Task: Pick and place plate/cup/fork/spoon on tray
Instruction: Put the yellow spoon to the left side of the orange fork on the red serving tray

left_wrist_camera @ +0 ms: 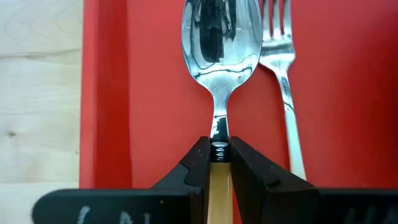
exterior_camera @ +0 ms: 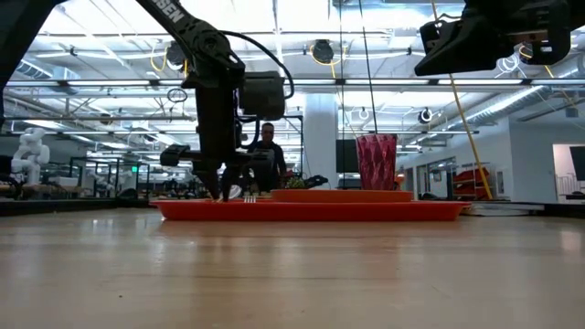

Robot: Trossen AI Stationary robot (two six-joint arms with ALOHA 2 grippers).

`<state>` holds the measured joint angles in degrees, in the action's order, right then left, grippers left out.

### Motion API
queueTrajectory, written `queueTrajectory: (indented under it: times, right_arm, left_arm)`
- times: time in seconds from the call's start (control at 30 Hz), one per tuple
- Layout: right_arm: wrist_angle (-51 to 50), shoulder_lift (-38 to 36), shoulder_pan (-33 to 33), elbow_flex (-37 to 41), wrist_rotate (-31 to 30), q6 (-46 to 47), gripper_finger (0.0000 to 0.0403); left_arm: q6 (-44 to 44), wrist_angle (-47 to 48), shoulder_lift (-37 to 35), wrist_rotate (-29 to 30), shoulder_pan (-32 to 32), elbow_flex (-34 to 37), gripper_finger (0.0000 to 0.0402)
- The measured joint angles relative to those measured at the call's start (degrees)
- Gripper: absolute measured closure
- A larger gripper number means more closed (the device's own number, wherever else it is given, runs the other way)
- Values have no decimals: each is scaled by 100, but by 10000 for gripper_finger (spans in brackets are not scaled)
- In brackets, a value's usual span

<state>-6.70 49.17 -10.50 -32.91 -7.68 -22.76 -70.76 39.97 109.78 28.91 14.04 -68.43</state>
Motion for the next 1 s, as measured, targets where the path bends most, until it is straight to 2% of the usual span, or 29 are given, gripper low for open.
queueTrajectory:
  times: [0.43, 1.0]
  right_arm:
    - [-226, 2, 0, 0, 0, 66, 403]
    - [-348, 2, 2, 0, 2, 190, 403]
  left_arm:
    - [96, 3, 0, -42, 283, 0, 355]
    - [-4, -75, 170, -44, 272, 9, 354]
